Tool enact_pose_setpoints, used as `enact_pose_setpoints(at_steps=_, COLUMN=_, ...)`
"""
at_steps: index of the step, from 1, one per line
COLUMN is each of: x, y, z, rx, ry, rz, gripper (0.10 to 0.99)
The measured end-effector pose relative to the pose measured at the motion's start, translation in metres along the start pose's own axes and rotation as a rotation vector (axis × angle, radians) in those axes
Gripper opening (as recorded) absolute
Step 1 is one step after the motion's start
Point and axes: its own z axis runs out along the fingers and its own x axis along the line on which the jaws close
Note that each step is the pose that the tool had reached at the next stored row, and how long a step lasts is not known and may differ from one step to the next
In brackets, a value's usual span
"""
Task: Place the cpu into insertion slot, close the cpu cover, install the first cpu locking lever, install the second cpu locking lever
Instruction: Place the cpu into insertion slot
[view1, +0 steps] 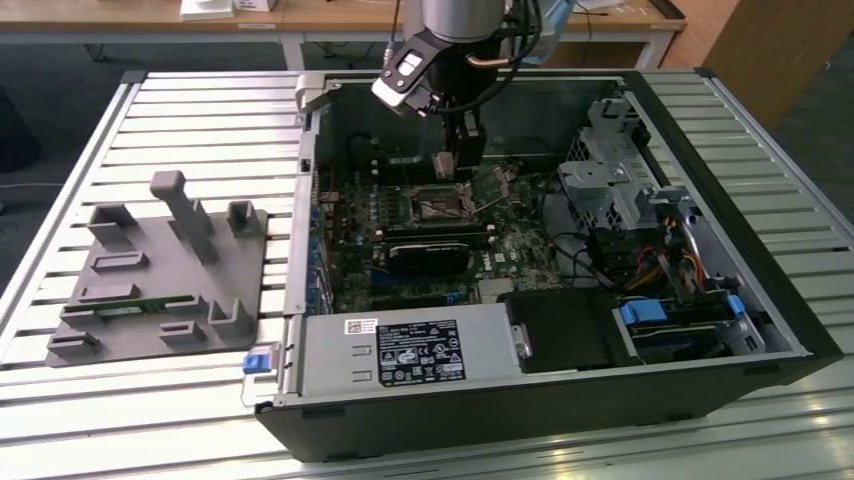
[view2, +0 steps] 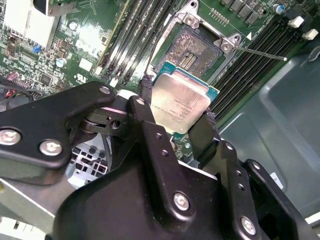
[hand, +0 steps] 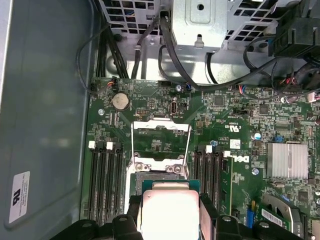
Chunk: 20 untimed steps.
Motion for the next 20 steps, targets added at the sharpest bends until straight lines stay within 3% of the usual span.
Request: enact_pose_setpoints(at_steps=20, x=0.0012, y=-0.0012, z=0.0106, rx=-0.002, ry=-0.0056, rz=0.0, gripper=0.541)
